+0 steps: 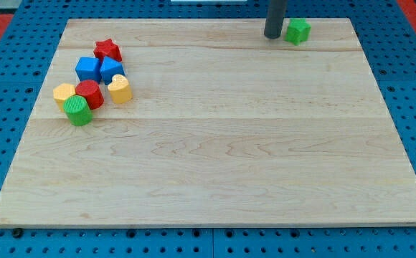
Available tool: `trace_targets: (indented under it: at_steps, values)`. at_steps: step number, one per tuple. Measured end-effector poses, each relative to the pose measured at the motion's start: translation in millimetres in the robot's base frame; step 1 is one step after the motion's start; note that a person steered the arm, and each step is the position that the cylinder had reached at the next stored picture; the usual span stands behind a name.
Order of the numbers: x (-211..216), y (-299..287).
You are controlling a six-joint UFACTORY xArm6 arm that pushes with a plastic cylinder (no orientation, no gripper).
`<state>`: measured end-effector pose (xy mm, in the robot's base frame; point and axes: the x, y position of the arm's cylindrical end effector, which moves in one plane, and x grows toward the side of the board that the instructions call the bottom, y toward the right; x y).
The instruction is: Move the yellow heart to the top center of the board
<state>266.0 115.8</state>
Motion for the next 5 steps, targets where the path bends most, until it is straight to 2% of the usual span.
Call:
trace_targets:
  at_steps: [2, 3, 5]
  values:
    - [126, -54]
    - [175, -87]
    - [178, -204]
